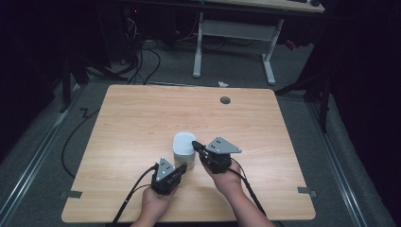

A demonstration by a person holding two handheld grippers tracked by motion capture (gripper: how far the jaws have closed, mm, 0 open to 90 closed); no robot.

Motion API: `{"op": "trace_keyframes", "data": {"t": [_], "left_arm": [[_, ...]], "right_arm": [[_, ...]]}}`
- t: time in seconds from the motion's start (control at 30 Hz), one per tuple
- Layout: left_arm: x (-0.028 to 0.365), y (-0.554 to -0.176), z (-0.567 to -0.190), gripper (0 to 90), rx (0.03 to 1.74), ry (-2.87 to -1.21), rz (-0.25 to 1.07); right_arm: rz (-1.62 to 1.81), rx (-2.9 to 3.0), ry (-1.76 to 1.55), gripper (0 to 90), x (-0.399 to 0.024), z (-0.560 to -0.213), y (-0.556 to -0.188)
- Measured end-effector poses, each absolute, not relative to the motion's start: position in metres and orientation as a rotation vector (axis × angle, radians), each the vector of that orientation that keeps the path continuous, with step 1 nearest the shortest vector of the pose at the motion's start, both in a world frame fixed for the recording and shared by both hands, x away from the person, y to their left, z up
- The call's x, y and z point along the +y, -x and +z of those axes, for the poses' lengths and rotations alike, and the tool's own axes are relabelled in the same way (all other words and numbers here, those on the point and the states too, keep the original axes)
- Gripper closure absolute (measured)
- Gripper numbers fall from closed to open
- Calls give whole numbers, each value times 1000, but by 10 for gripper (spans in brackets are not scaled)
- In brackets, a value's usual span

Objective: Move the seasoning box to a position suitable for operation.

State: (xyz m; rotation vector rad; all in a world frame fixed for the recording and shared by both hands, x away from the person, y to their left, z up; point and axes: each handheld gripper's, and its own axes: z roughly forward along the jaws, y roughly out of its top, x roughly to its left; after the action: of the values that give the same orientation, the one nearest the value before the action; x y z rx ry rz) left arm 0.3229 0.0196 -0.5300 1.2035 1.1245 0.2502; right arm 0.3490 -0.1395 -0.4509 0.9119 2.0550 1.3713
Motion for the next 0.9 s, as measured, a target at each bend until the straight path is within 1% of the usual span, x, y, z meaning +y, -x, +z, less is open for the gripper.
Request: {"op": "trace_keyframes", "data": {"t": [0.33, 0.5, 0.53, 0.67, 0.7, 0.77, 0.8, 0.83, 0.87, 0.9], "left_arm": [[20, -321, -530, 890, 1113, -1207, 255], [20, -320, -528, 886, 1115, -1233, 260], [21, -319, -526, 882, 1115, -1234, 258], [30, -314, -517, 868, 1089, -1246, 282], [41, -312, -514, 863, 1067, -1276, 319], [45, -311, -513, 842, 1062, -1284, 332], [55, -311, -512, 842, 1060, -1285, 344], [72, -313, -509, 806, 1076, -1279, 369], [72, -313, -509, 788, 1076, -1279, 369], [82, -315, -508, 788, 1091, -1272, 377]], "right_arm": [[1333, 2042, -981, 897, -161, -460, -351], [1315, 2025, -1046, 886, -180, -470, -349], [1310, 2017, -1073, 884, -189, -474, -348], [1292, 2002, -1120, 884, -204, -482, -348], [1272, 1996, -1144, 883, -214, -487, -347], [1259, 1987, -1164, 877, -223, -491, -346], [1259, 1987, -1164, 877, -223, -491, -346], [1247, 1973, -1191, 866, -235, -494, -345], [1247, 1973, -1191, 866, -235, -494, -345], [1245, 1960, -1205, 859, -240, -496, -344]]}}
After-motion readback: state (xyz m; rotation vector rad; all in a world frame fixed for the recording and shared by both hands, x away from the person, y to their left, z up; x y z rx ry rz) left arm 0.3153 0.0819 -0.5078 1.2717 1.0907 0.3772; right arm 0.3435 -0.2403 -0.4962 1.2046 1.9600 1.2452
